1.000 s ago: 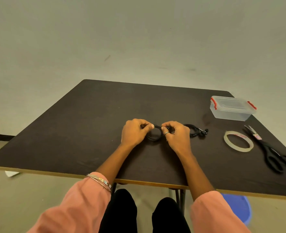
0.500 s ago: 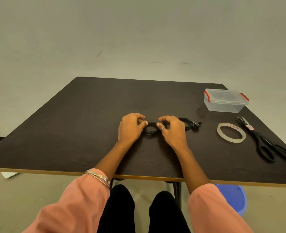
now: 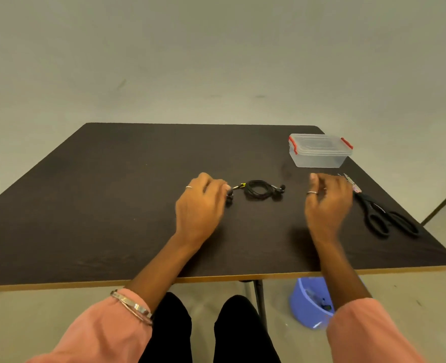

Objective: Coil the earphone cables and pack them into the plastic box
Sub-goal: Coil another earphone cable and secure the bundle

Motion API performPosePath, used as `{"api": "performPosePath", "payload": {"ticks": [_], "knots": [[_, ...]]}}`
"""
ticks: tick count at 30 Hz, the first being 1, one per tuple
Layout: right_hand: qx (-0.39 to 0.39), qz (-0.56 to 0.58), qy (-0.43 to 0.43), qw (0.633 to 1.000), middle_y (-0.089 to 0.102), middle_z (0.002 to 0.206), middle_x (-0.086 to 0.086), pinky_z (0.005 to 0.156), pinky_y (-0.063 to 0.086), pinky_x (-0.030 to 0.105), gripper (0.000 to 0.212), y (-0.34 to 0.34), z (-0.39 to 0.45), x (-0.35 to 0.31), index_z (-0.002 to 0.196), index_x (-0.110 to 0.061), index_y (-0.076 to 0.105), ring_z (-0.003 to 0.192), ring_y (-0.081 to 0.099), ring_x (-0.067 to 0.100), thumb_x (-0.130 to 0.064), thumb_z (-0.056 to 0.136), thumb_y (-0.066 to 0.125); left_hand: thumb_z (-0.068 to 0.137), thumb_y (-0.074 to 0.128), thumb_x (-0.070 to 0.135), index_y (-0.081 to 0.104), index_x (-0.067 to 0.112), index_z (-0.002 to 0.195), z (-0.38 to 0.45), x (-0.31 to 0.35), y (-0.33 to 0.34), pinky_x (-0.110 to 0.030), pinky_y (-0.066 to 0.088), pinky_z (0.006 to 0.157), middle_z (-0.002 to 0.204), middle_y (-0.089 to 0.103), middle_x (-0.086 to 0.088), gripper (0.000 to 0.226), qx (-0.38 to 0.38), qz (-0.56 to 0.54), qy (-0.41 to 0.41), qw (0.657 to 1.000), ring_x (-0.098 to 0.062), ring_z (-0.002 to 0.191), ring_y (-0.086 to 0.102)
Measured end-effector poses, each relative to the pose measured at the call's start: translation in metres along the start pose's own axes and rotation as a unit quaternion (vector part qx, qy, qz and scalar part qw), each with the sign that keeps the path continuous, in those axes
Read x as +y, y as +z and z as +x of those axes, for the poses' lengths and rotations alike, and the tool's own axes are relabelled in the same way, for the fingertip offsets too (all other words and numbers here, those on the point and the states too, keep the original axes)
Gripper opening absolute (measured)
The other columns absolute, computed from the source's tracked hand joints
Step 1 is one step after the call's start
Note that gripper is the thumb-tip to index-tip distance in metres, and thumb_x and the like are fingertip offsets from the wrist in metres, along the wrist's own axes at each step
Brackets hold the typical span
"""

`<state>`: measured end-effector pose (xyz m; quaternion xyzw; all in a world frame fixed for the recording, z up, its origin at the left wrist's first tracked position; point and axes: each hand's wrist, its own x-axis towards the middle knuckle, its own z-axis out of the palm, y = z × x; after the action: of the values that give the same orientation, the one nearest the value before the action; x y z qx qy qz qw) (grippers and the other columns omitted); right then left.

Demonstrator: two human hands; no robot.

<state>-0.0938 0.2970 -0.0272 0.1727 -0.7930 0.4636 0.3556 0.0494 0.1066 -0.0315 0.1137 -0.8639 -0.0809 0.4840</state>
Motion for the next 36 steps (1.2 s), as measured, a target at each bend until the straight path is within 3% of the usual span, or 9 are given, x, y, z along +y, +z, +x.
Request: {"api": "performPosePath", "payload": {"ticks": [4, 8, 14, 19, 23, 30, 32, 34, 36], "knots": [[-0.088, -0.105, 0.071, 0.988, 0.062, 0.105, 0.019, 0.084, 0.042, 0.043, 0.032, -0.02, 0.021, 0.038, 0.101, -0.005, 0.066, 0.102, 0.05, 0.034, -0.033, 0.096, 0.051, 0.096, 0.05, 0.025, 0.068, 0.011, 0.097, 0.0, 0.047, 0.029, -0.036, 0.05, 0.05, 0.088, 0.06, -0.006, 0.023, -0.077, -0.067, 0.145, 0.984, -0.022, 0.065, 0.06], [-0.253, -0.154, 0.063, 0.953, 0.066, 0.104, 0.009, 0.091, 0.042, 0.057, 0.041, -0.028, 0.031, 0.046, 0.1, -0.016, 0.07, 0.106, 0.055, 0.031, -0.052, 0.086, 0.054, 0.096, 0.043, 0.026, 0.062, 0.011, 0.115, 0.008, 0.083, 0.062, -0.043, 0.054, 0.061, 0.107, 0.057, -0.01, 0.031, -0.225, -0.138, 0.123, 0.957, -0.03, 0.076, 0.063], [-0.316, -0.241, 0.006, 0.918, 0.057, 0.12, 0.001, 0.096, 0.029, 0.048, 0.022, -0.024, 0.025, 0.04, 0.105, -0.022, 0.068, 0.118, 0.04, 0.024, -0.036, 0.089, 0.062, 0.096, 0.046, 0.013, 0.056, 0.005, 0.124, 0.023, 0.105, 0.095, -0.05, 0.05, 0.082, 0.117, 0.054, -0.014, 0.03, -0.292, -0.143, 0.053, 0.944, -0.037, 0.094, 0.06], [-0.295, -0.152, 0.015, 0.943, 0.059, 0.094, -0.009, 0.087, 0.023, 0.038, 0.004, -0.035, 0.02, 0.04, 0.085, -0.023, 0.066, 0.107, 0.047, 0.016, -0.021, 0.085, 0.062, 0.097, 0.047, 0.012, 0.047, 0.004, 0.136, 0.023, 0.103, 0.099, -0.045, 0.048, 0.088, 0.124, 0.054, -0.015, 0.04, -0.274, -0.15, 0.01, 0.95, -0.034, 0.103, 0.058], [-0.302, -0.033, 0.027, 0.952, 0.057, 0.08, -0.012, 0.086, 0.041, 0.043, 0.005, -0.041, 0.019, 0.039, 0.079, -0.016, 0.065, 0.092, 0.053, 0.017, -0.013, 0.082, 0.064, 0.096, 0.051, 0.019, 0.049, 0.005, 0.134, 0.027, 0.102, 0.099, -0.042, 0.045, 0.09, 0.117, 0.06, -0.016, 0.04, -0.297, -0.153, -0.012, 0.942, -0.032, 0.107, 0.056], [-0.336, -0.028, -0.021, 0.941, 0.05, 0.077, -0.02, 0.077, 0.026, 0.004, 0.004, -0.046, 0.017, 0.03, 0.085, -0.012, 0.066, 0.082, 0.045, 0.007, -0.013, 0.082, 0.065, 0.087, 0.064, 0.019, 0.071, 0.014, 0.106, 0.027, 0.097, 0.099, -0.038, 0.051, 0.081, 0.095, 0.07, -0.005, 0.02, -0.271, -0.213, -0.094, 0.934, -0.021, 0.089, 0.062], [-0.357, -0.034, -0.031, 0.933, 0.051, 0.077, -0.02, 0.091, 0.035, 0.026, 0.012, -0.044, 0.016, 0.03, 0.087, -0.02, 0.064, 0.079, 0.048, 0.006, -0.026, 0.077, 0.06, 0.086, 0.066, 0.02, 0.072, 0.015, 0.097, 0.027, 0.097, 0.098, -0.039, 0.053, 0.076, 0.09, 0.071, -0.004, 0.014, -0.26, -0.218, -0.115, 0.934, -0.02, 0.084, 0.063], [-0.37, -0.034, -0.025, 0.928, 0.052, 0.078, -0.022, 0.089, 0.041, 0.05, 0.019, -0.042, 0.016, 0.031, 0.088, -0.026, 0.061, 0.08, 0.051, 0.002, -0.036, 0.073, 0.055, 0.086, 0.064, 0.022, 0.072, 0.016, 0.093, 0.026, 0.097, 0.097, -0.04, 0.053, 0.073, 0.087, 0.071, -0.004, 0.012, -0.256, -0.202, -0.112, 0.939, -0.021, 0.082, 0.064], [-0.367, -0.037, -0.03, 0.929, 0.054, 0.079, -0.025, 0.084, 0.044, 0.056, 0.022, -0.041, 0.016, 0.032, 0.087, -0.028, 0.062, 0.08, 0.052, 0.003, -0.045, 0.074, 0.055, 0.086, 0.063, 0.023, 0.071, 0.016, 0.091, 0.026, 0.097, 0.097, -0.04, 0.054, 0.072, 0.087, 0.071, -0.003, 0.012, -0.257, -0.193, -0.104, 0.941, -0.021, 0.082, 0.065]]}}
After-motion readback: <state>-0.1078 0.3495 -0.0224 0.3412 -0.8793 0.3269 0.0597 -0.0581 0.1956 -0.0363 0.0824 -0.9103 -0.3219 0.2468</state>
